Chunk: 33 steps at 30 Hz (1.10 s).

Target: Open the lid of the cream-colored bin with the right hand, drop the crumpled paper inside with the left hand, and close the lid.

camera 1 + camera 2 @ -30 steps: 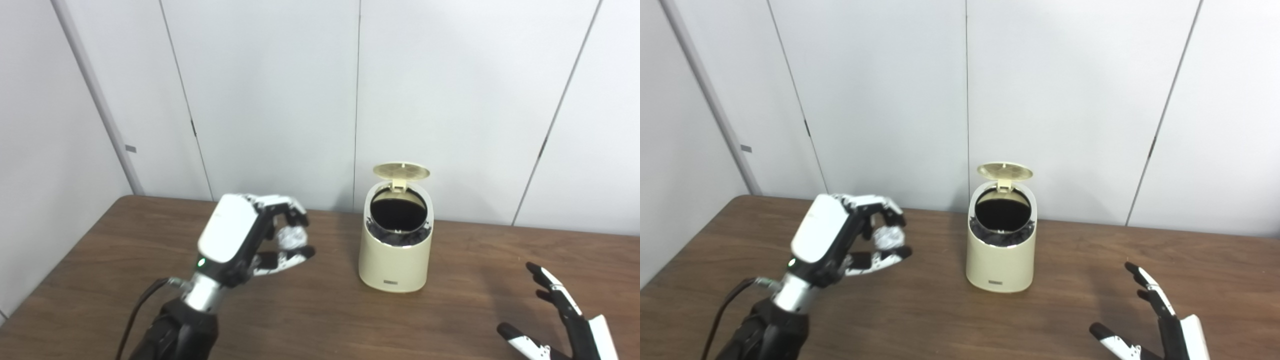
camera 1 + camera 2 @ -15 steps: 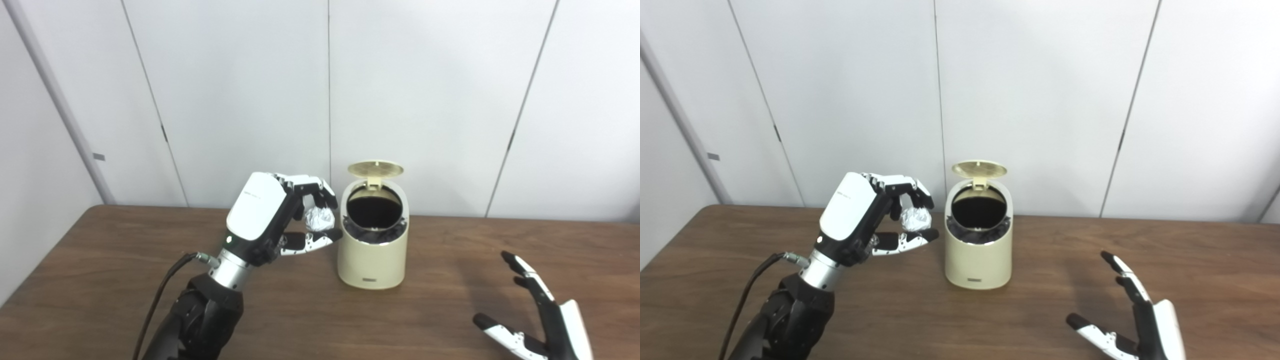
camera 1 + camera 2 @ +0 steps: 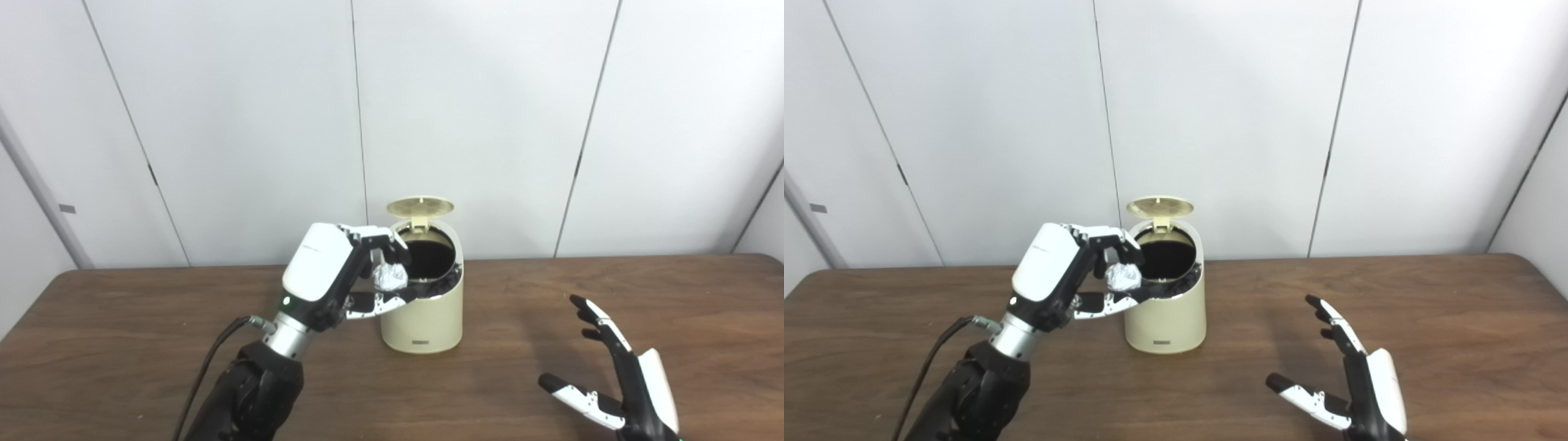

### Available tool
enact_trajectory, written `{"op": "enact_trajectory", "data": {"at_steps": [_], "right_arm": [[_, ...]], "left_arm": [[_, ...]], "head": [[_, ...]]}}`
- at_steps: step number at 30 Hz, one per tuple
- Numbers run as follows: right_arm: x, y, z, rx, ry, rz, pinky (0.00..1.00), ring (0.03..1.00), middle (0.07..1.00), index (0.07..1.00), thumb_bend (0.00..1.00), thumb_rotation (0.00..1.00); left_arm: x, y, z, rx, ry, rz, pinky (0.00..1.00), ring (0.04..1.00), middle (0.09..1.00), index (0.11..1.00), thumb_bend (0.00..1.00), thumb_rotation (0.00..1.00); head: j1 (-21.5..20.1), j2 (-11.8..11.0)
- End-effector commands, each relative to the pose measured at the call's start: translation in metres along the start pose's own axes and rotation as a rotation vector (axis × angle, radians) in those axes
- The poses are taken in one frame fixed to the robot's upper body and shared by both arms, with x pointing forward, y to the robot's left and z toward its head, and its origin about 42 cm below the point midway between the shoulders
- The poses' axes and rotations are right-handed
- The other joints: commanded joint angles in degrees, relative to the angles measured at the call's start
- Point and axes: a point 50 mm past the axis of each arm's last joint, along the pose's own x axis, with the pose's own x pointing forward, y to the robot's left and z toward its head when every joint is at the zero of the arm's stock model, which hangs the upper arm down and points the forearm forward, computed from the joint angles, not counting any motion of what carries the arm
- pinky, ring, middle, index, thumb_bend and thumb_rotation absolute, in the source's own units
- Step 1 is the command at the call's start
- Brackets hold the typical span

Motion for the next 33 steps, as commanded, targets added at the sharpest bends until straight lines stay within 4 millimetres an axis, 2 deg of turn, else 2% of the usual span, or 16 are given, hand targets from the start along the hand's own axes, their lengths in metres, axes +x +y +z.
{"op": "enact_trajectory", "data": {"at_steps": [1,8,18,33], "right_arm": [[-0.008,0.026,0.01,0.09,0.008,0.002,0.79,0.861,0.874,0.856,0.84,0.69],[-0.01,0.028,0.013,0.104,0.003,0.006,0.8,0.873,0.874,0.865,0.85,0.68],[-0.012,0.029,0.017,0.109,0.006,0.002,0.8,0.875,0.874,0.862,0.85,0.68],[-0.014,0.033,0.021,0.117,0.016,0.004,0.83,0.889,0.885,0.872,0.84,0.66]], "left_arm": [[0.024,0.012,0.002,0.023,-0.063,0.063,0.16,0.2,0.452,0.498,0.52,0.0],[0.033,-0.002,-0.011,0.025,-0.018,0.033,0.16,0.198,0.454,0.494,0.52,0.0],[0.046,-0.014,-0.04,0.094,-0.014,-0.008,0.17,0.2,0.452,0.493,0.52,0.0],[0.067,-0.025,-0.05,0.135,-0.077,0.017,0.14,0.164,0.448,0.492,0.52,0.0]], "head": [[-0.1,0.04],[-1.07,0.16],[-2.3,0.25],[-2.9,-0.06]]}}
